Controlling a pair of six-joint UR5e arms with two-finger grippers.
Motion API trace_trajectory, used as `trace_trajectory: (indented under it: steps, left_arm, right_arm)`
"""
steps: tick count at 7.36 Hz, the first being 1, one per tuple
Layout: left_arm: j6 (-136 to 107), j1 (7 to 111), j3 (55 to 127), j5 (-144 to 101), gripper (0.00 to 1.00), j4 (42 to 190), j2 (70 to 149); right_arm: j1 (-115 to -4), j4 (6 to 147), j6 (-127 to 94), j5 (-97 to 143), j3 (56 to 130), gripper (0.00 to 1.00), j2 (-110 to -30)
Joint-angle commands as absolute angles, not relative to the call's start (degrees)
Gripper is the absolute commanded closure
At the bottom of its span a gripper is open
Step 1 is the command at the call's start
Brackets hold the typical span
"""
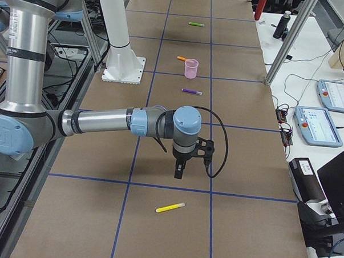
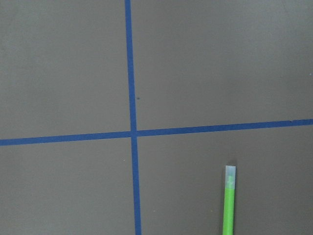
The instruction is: Collect pens into pen holder
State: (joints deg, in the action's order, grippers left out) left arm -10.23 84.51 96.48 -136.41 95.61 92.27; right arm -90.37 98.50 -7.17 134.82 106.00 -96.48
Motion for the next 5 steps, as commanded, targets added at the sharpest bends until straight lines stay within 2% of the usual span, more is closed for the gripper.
trace_trajectory:
  steps: [1,5]
  left_arm:
    - [-14.5,79.65,96.33,-136.58,0.0,95.89,95.08]
    - [-21.92,69.03,96.06,-129.59,0.0,99.91,95.19]
  right_arm:
    - [-90.26,98.44,-7.82,134.3,105.3,0.0,-95.36]
    - [-89.91,98.26,-7.65,134.91,104.32,0.0,-95.62]
